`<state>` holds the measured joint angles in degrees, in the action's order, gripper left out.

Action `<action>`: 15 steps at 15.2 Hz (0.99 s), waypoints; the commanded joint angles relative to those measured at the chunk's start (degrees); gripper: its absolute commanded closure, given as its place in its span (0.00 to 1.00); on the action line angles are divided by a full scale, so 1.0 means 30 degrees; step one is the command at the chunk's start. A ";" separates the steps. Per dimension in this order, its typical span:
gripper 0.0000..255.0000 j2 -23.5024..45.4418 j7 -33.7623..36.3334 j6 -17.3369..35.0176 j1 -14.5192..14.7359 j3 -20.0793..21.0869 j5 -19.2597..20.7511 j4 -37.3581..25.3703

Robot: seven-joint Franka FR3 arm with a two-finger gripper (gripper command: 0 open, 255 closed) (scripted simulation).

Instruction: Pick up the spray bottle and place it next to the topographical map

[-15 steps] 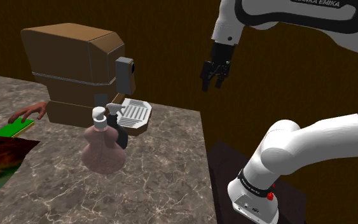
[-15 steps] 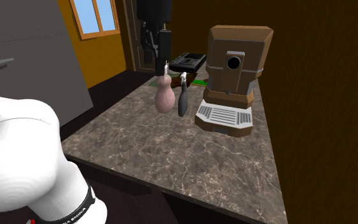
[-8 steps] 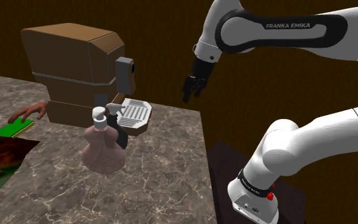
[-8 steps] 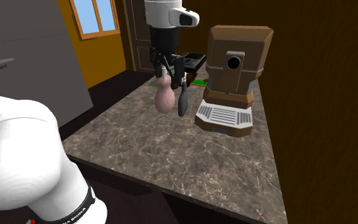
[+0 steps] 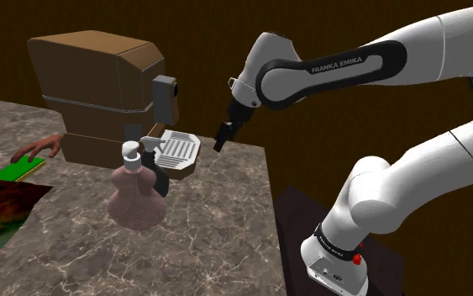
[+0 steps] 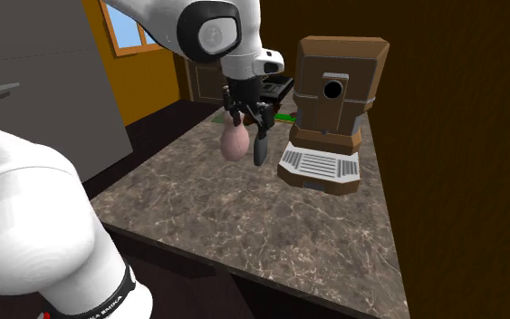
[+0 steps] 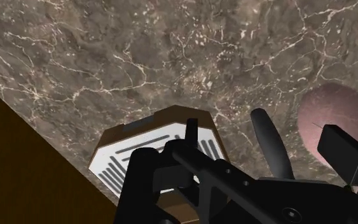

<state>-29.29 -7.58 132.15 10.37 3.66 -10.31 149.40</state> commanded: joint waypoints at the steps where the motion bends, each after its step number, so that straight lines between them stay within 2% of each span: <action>1: 0.00 0.1202 -0.0892 0.2117 0.0498 0.0035 -0.0354 0.0083; 6: 0.00 0.4562 -0.3400 0.6855 0.1968 -0.0023 -0.1620 -0.0344; 9: 0.00 0.6714 -0.5415 0.9375 0.3019 -0.0163 -0.2922 -0.1036; 12: 0.00 0.8887 -0.8216 1.1535 0.4105 -0.0232 -0.5103 -0.2082; 15: 0.00 1.0948 -1.1926 1.3176 0.4664 0.0300 -0.8292 -0.3477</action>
<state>1.22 -38.61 169.50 23.75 3.96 -31.09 140.21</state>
